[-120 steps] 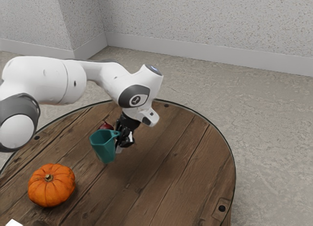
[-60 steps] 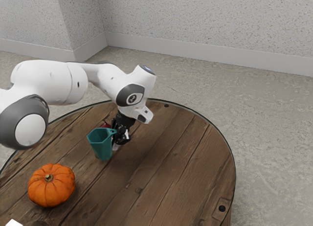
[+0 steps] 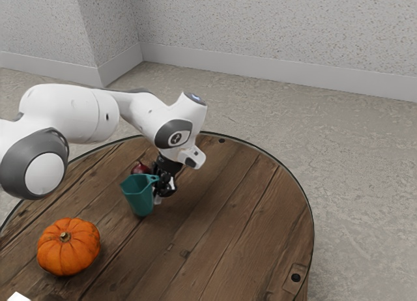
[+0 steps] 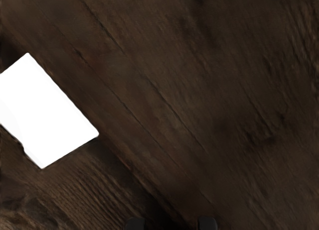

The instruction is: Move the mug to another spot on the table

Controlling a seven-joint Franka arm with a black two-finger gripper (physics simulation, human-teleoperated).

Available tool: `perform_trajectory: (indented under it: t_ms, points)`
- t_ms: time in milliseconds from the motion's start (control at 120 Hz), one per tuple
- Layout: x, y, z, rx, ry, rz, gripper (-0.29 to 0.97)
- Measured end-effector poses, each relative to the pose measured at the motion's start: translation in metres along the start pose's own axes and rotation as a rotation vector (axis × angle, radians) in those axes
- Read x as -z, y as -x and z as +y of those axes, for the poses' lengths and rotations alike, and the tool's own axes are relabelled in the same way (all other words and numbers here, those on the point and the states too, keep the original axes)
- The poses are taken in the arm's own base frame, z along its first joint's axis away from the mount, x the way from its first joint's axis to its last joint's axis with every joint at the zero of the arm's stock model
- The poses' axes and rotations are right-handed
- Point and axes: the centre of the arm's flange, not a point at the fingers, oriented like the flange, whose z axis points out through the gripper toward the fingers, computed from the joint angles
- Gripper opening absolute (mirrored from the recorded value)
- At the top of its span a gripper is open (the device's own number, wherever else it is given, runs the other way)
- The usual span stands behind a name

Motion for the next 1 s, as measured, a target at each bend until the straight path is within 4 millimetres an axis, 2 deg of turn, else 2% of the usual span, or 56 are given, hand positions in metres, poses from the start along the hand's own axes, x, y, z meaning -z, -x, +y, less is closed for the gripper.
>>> perform_trajectory:
  t_ms: [142,258,408,600,667,767,867,917,958,1000]
  points:
    - [0.001,-0.003,0.005,-0.001,0.025,0.019,0.28]
    - [0.003,-0.003,0.006,0.004,0.035,0.031,0.45]
    - [0.015,-0.005,0.003,0.009,0.021,0.068,0.57]
    - [0.036,-0.003,-0.007,0.023,-0.007,0.12,0.63]
    - [0.058,0.005,-0.012,0.036,-0.025,0.158,0.65]
    - [0.118,0.036,-0.019,0.074,-0.064,0.27,0.66]
    - [0.179,0.088,-0.013,0.118,-0.08,0.395,0.67]
    - [0.208,0.121,-0.005,0.15,-0.086,0.452,0.67]
    - [0.224,0.144,0.001,0.179,-0.079,0.489,0.67]
    - [0.232,0.158,0.004,0.205,-0.069,0.509,0.67]
